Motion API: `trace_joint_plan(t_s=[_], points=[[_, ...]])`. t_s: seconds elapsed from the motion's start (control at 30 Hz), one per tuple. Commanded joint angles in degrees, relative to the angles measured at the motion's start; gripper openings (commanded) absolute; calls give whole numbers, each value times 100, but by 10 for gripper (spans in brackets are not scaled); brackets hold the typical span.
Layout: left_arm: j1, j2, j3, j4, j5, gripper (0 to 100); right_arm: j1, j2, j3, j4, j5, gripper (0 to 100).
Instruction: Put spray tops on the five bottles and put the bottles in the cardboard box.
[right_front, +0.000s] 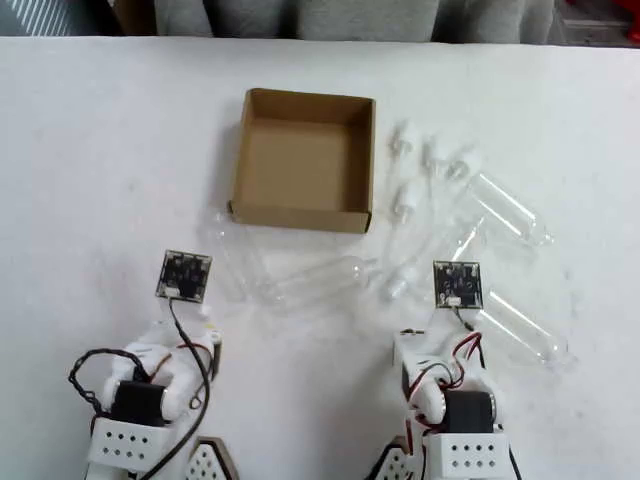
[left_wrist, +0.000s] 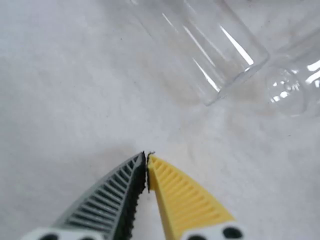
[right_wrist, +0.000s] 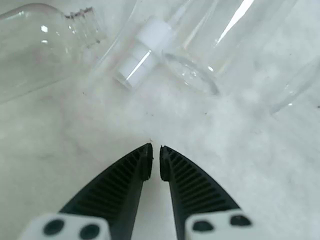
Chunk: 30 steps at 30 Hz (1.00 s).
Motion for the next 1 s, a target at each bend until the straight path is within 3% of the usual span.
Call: trace_joint_plan(t_s=[0.0,0.97], points=[[-40,-48,-53,26,-9,24,48,-48,18,40,-35,15],[-57,-57,-132,-26,-18,27,75,-48,-26,40,-18,15]])
